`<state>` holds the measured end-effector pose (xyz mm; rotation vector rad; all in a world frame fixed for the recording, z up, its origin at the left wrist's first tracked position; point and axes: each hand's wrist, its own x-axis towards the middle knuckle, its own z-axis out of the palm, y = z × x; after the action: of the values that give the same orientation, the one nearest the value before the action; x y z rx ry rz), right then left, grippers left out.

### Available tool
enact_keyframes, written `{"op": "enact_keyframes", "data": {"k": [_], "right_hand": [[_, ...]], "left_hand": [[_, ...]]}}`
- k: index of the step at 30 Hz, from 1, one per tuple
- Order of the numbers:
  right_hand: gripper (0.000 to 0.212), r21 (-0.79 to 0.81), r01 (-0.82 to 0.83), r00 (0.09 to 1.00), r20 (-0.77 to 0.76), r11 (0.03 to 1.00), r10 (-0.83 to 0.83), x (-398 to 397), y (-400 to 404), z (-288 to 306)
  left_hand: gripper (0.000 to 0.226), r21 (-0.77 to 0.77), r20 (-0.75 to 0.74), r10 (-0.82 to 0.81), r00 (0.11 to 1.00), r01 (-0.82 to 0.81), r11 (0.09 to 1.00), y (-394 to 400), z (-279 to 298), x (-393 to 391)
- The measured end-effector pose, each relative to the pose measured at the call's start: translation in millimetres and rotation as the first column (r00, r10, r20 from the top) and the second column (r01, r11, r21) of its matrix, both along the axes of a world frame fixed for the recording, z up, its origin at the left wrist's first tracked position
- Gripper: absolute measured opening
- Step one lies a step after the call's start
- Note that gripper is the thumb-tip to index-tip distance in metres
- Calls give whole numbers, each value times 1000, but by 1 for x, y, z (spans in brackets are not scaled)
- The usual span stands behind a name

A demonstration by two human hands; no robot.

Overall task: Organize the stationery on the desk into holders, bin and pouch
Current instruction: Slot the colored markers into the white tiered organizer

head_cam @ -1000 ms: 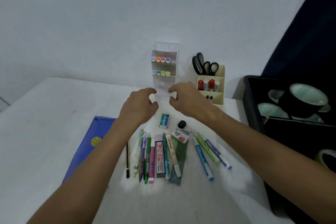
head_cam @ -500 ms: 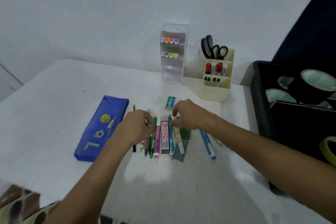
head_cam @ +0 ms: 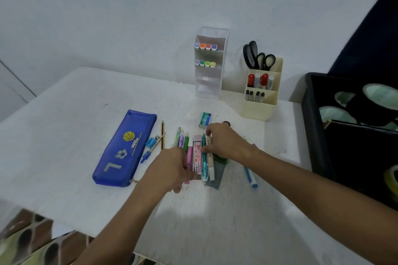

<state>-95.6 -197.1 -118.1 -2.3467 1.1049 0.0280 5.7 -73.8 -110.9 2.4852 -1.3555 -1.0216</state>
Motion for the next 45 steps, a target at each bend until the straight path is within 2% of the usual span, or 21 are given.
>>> {"op": "enact_keyframes", "data": {"k": [7, 10, 13, 15, 17, 19, 21, 23, 25, 28, 30, 33, 35, 40, 45], "right_hand": [[44, 174, 84, 996, 15, 981, -88, -3, -2, 8], [42, 229, 108, 992, 34, 967, -119, -2, -1, 10], [28, 327, 103, 977, 146, 939, -158, -1, -6, 19], [28, 569, 105, 920, 256, 816, -297, 0, -11, 28], [38, 791, 62, 822, 306, 609, -481, 0, -19, 38], [33, 874, 31, 759, 295, 485, -580, -2, -25, 48], [21, 886, 36, 740, 287, 462, -608, -2, -30, 61], [18, 844, 61, 753, 312, 533, -580, 0, -35, 72], [21, 729, 67, 777, 389, 681, -494, 3, -42, 81], [30, 442, 103, 784, 516, 891, -346, 10, -55, 87], [31, 229, 157, 750, 605, 961, -267, 18, -64, 87], [25, -58, 199, 682, 725, 978, -96, 29, -73, 83], [23, -212, 193, 680, 732, 958, 25, 36, -76, 78], [31, -366, 164, 765, 633, 916, 116, 49, -84, 48], [27, -449, 205, 814, 571, 870, 103, 63, -82, 36]], "left_hand": [[23, -22, -21, 110, 994, -110, 994, 2, -1, -2], [25, -136, -10, 186, 983, -185, 973, 4, 5, 0], [30, -313, -2, 250, 968, -239, 919, 5, 18, 6], [31, -411, -74, 264, 962, -271, 871, 5, 26, 16], [35, -479, -179, 271, 946, -325, 816, 0, 31, 28], [39, -529, -261, 279, 924, -379, 759, -8, 37, 38], [43, -583, -283, 275, 919, -392, 711, -19, 46, 47], [44, -641, -216, 248, 944, -329, 694, -33, 58, 54], [37, -700, -133, 211, 968, -243, 672, -48, 70, 58], [29, -774, 1, 162, 987, -102, 625, -68, 87, 61], [27, -786, 100, 120, 988, 5, 618, -82, 95, 63], [33, -748, 269, 79, 960, 156, 645, -103, 98, 69], [37, -713, 334, 56, 941, 214, 668, -117, 95, 75], [37, -664, 348, -8, 938, 252, 704, -136, 82, 82], [30, -649, 301, -3, 954, 207, 732, -147, 75, 85]]}}
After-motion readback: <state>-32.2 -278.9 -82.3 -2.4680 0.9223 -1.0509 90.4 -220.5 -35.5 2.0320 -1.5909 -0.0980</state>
